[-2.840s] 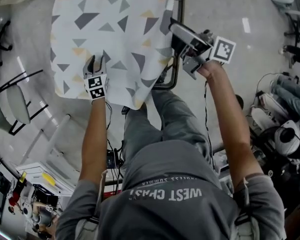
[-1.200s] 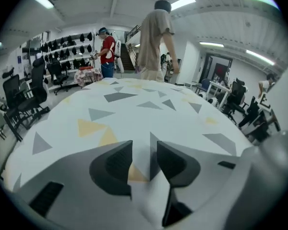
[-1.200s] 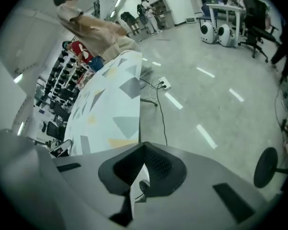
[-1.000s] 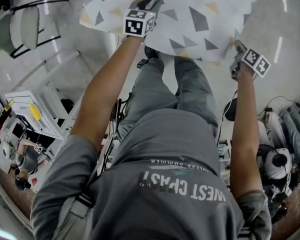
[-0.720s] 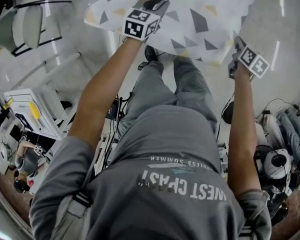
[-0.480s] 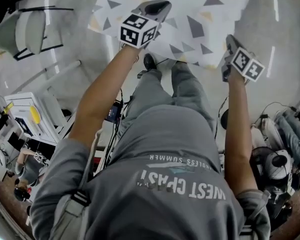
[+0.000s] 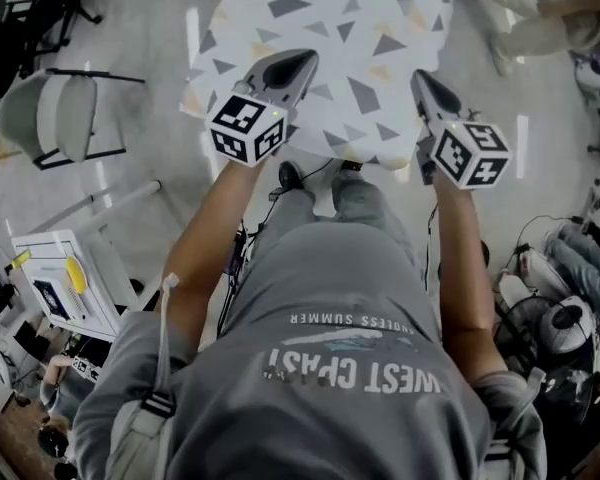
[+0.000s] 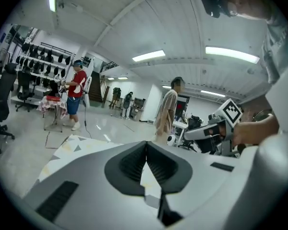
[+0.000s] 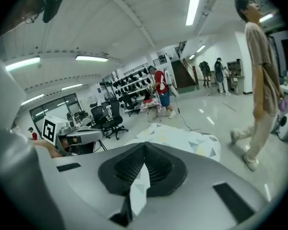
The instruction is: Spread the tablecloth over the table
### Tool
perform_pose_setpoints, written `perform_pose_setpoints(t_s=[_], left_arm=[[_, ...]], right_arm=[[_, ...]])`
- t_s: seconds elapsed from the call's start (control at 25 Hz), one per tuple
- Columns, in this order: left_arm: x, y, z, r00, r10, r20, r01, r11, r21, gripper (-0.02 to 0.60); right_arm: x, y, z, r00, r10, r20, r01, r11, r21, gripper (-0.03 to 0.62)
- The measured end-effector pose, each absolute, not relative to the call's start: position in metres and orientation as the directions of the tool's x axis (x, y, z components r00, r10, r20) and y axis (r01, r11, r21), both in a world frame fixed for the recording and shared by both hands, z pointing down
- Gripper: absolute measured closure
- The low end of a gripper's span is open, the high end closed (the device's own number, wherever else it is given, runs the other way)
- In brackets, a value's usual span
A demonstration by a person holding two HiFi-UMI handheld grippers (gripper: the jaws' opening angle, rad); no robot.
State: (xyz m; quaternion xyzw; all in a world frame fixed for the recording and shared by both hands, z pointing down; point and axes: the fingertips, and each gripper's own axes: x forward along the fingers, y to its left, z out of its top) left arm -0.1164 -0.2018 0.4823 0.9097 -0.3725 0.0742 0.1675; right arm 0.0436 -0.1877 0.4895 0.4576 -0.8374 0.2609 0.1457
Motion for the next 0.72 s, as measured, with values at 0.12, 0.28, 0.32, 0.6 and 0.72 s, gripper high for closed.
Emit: perform_pose_setpoints(t_s=[0.12,0.28,0.32,0.6,0.72], left_arm=[[-0.123,-0.187,0.448,0.712,-0.667,0.219,-0.702,-0.676,0.223,0.581],[-0.132,-0.17,0.403,0.721,-0.672,0.167,-0.693,-0.701,0.17,0.581],[-0.135,-0.166,0.392,0.723,-0.674,0.152,-0.691,-0.707,0.151,0.581],[-0.153,-0.127,0.327,0.73,-0.681,0.062,-0.684,-0.729,0.041,0.582],[-0.157,-0.112,0.311,0.737,-0.675,0.042,-0.676,-0.737,0.001,0.583]], right_arm=[[0.026,-0.18,0.441,-0.566,-0.708,0.421,-0.823,0.516,-0.239,0.585],[0.003,-0.164,0.383,-0.595,-0.72,0.359,-0.794,0.596,-0.121,0.585],[-0.002,-0.159,0.369,-0.598,-0.724,0.344,-0.788,0.61,-0.086,0.586],[-0.03,-0.122,0.297,-0.641,-0.729,0.24,-0.749,0.663,0.012,0.586],[-0.037,-0.111,0.278,-0.65,-0.731,0.206,-0.741,0.67,0.039,0.586]])
